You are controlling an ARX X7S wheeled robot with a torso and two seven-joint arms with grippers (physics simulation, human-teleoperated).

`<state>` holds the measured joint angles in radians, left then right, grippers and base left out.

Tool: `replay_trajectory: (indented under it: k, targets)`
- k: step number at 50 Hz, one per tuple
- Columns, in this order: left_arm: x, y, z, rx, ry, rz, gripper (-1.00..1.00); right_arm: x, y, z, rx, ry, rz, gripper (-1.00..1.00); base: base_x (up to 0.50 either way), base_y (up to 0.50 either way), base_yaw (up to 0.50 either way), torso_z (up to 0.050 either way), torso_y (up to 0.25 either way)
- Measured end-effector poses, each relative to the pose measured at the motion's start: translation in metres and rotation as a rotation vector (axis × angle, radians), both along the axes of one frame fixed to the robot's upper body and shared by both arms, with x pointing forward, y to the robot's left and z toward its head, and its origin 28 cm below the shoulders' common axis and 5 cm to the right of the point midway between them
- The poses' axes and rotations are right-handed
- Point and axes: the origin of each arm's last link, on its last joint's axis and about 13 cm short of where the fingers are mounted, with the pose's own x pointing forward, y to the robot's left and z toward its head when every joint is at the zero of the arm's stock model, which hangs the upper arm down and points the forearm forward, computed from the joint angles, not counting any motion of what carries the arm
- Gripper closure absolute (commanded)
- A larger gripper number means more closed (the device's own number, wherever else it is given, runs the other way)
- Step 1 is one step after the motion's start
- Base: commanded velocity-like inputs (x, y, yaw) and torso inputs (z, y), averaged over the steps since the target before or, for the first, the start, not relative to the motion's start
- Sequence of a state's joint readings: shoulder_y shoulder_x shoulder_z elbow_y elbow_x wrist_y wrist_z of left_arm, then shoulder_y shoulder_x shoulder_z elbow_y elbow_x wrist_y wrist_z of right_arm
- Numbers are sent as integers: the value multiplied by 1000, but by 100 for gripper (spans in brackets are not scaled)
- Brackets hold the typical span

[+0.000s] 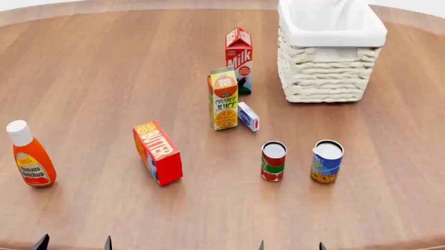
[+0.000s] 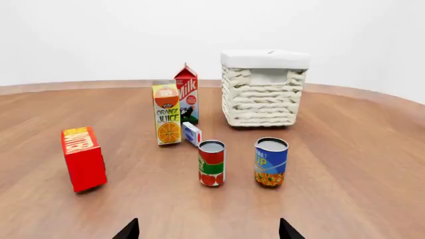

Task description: Pick up the tomato sauce, and put it in the basket.

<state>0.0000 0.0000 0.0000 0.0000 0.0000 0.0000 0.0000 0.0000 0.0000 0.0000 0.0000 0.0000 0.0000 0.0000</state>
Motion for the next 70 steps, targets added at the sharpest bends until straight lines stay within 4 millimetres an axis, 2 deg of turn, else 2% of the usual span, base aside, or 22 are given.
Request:
replay_trajectory:
  k: [19, 27, 35, 43, 57, 70]
  targets:
    - [18, -5, -8, 13, -2, 1, -100, 16, -3, -6, -15, 14, -3, -100, 0, 0, 0, 0, 0]
    - [27, -6, -2, 14, -38, -3, -100, 25, -5, 2, -19, -13, -16, -100, 0, 0, 0, 0, 0]
    - [36, -7, 17, 7, -95, -9, -100, 33, -8, 24, -35, -79, -27, -100, 0, 0, 0, 0, 0]
    - [35, -7, 43, 4, -176, -15, -100, 35, -7, 53, -58, -164, -19, -100, 0, 0, 0, 0, 0]
    - [18, -8, 85, -25, -287, -42, -100, 24, -2, 98, -100, -290, -3, -100, 0, 0, 0, 0, 0]
    - [0, -7, 107, -34, -338, -56, -100, 6, 3, 116, -111, -326, 4, -100, 0, 0, 0, 0, 0]
